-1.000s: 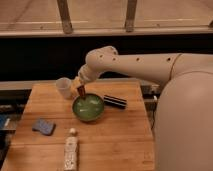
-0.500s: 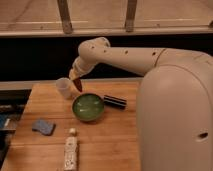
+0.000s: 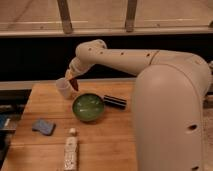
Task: Place the pepper in the ceramic cup
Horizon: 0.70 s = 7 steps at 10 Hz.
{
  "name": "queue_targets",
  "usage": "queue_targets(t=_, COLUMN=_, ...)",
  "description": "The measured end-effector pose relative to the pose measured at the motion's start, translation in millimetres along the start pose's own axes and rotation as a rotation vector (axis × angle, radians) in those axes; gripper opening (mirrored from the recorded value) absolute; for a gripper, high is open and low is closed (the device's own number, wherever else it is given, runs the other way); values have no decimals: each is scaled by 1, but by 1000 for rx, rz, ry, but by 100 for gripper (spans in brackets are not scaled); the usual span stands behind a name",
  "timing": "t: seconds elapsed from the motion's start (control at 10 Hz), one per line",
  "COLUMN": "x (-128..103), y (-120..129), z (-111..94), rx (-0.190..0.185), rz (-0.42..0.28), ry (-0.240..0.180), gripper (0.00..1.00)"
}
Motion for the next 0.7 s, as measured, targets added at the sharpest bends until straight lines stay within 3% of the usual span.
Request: queue_targets(t=0.7, x=-39, y=10, z=25, rx=-50, rz=-80, ry=-60, gripper=20)
